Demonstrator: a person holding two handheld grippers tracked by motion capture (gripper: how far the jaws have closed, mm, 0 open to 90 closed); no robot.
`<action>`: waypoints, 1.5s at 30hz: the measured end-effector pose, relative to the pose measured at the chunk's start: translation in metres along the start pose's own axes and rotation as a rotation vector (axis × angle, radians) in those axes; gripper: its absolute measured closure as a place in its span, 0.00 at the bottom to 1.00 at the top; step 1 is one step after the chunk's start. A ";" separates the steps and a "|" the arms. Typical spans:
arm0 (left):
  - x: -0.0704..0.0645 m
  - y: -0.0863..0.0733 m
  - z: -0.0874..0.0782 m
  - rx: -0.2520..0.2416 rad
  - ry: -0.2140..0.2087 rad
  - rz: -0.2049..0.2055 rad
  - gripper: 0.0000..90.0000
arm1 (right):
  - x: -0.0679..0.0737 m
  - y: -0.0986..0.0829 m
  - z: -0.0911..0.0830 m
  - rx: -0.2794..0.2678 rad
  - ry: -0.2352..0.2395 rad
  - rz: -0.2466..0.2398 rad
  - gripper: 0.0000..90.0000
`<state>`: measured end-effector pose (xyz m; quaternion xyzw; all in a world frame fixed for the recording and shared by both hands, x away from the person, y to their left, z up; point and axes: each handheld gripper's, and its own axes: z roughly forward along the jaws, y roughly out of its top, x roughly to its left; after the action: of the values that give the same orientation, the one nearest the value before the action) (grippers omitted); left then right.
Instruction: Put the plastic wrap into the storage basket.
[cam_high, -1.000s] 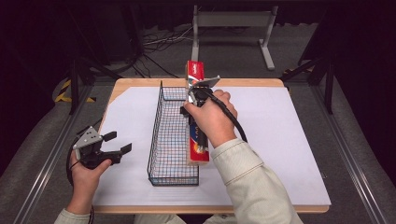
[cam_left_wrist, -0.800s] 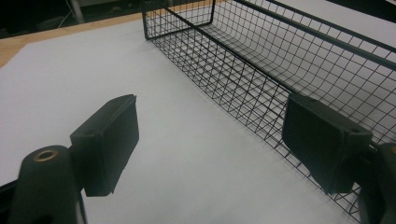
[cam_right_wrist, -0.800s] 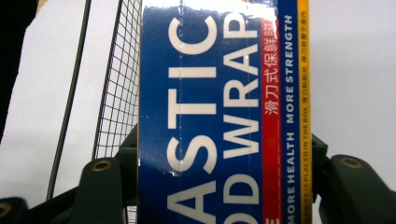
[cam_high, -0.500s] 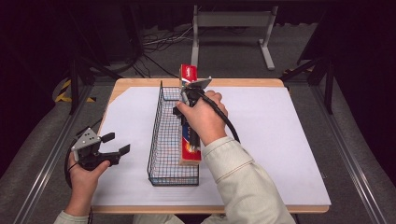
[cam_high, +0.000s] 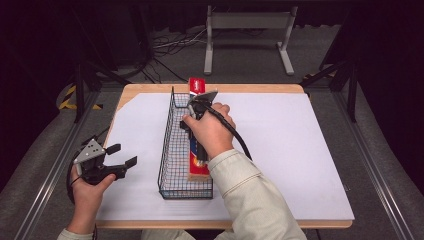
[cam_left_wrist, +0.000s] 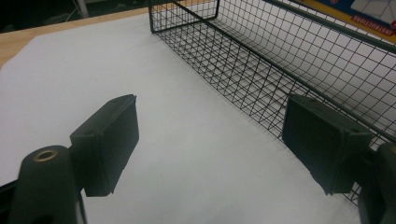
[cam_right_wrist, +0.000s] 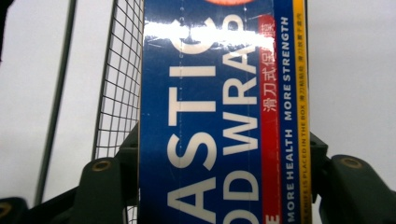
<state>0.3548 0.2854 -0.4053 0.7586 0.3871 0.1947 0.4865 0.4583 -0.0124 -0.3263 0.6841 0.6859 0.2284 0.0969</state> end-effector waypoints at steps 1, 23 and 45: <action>0.000 0.000 0.000 0.001 -0.002 -0.001 0.22 | 0.000 -0.001 0.002 0.005 0.000 0.002 0.45; -0.001 0.001 0.002 0.001 -0.006 -0.001 0.22 | 0.003 -0.013 0.034 0.047 -0.006 0.028 0.45; 0.000 0.000 0.003 0.001 -0.009 -0.008 0.22 | 0.001 -0.017 0.057 0.071 -0.074 0.051 0.45</action>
<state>0.3567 0.2836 -0.4067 0.7583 0.3881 0.1893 0.4884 0.4687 -0.0005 -0.3833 0.7122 0.6720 0.1810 0.0919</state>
